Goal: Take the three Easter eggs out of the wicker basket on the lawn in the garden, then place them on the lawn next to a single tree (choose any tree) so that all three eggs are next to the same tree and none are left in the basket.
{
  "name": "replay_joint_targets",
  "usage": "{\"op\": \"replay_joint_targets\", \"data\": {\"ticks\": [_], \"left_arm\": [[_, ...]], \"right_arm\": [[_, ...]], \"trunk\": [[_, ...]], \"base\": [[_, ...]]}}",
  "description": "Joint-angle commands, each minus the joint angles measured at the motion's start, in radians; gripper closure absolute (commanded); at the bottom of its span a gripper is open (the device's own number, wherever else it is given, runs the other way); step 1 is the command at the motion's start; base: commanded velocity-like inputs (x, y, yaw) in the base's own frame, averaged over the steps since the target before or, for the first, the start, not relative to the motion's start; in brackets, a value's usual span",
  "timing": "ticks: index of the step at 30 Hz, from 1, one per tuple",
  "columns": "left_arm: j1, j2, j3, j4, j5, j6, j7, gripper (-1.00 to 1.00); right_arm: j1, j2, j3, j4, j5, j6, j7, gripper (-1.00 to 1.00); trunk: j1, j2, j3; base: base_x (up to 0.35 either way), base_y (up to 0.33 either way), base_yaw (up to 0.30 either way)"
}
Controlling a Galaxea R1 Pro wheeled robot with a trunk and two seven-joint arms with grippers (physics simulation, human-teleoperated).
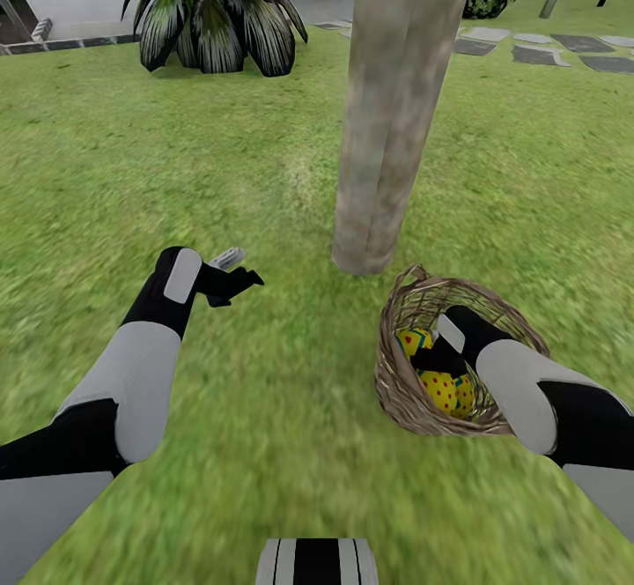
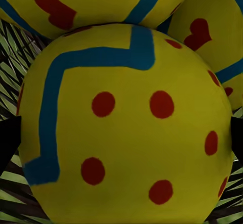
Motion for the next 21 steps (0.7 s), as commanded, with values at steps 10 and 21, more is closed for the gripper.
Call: {"op": "replay_joint_targets", "data": {"ticks": [10,21], "left_arm": [[0.000,-0.001,0.005,-0.001,0.008,0.002,0.011,-1.00],[0.000,0.002,0.006,0.000,0.007,-0.005,0.015,-1.00]], "right_arm": [[0.000,0.002,-0.004,-0.003,-0.006,0.004,-0.012,1.00],[0.000,0.000,-0.004,-0.003,-0.006,0.004,-0.014,1.00]], "trunk": [[0.000,0.000,-0.001],[-0.005,0.002,0.042]], "base": [[0.000,0.000,0.000],[-0.065,0.000,0.000]]}}
